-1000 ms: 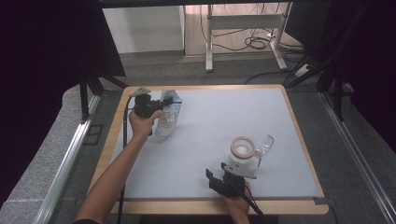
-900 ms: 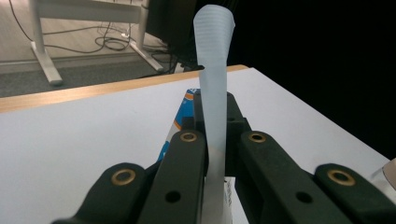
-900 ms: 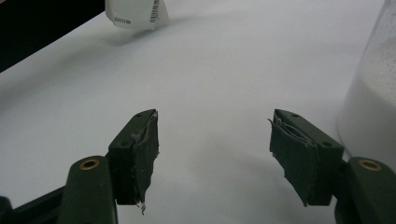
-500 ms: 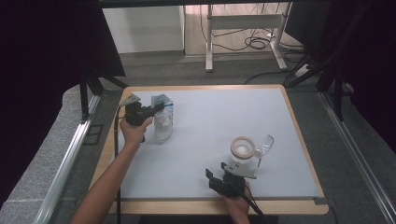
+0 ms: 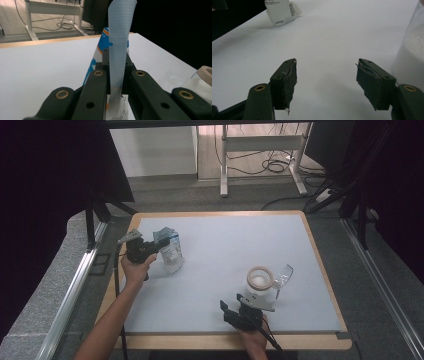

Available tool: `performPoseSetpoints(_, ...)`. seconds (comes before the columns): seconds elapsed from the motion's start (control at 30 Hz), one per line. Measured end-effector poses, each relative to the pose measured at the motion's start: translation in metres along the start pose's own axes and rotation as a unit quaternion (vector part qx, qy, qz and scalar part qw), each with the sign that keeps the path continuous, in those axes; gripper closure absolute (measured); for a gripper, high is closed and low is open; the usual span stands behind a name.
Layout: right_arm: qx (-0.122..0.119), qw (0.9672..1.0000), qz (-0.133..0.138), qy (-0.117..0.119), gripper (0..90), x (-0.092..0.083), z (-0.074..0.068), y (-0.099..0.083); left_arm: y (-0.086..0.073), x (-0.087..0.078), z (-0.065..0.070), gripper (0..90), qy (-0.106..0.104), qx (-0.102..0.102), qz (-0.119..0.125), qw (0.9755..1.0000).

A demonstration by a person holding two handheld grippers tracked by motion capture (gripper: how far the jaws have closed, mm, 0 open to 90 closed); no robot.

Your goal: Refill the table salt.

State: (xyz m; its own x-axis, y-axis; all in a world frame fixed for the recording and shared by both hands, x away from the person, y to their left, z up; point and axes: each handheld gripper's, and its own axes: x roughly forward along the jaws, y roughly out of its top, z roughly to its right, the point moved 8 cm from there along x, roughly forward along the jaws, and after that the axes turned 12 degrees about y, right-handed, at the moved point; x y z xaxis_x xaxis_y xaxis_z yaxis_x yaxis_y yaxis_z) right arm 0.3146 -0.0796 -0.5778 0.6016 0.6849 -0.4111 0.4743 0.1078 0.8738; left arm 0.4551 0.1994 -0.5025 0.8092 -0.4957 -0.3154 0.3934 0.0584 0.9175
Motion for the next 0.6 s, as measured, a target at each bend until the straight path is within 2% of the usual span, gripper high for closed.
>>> performPoseSetpoints(0.23,0.002,1.0000,-0.002,0.000,33.4,0.0003,0.0009,-0.0008,-0.0002,0.0009,-0.0004,84.1,0.000,-0.002,0.003,1.0000)
performPoseSetpoints(0.6,0.001,1.0000,-0.003,0.000,33.3,0.0007,0.0005,-0.0011,0.0000,0.0024,-0.0010,66.9,-0.004,-0.009,0.005,0.9999)
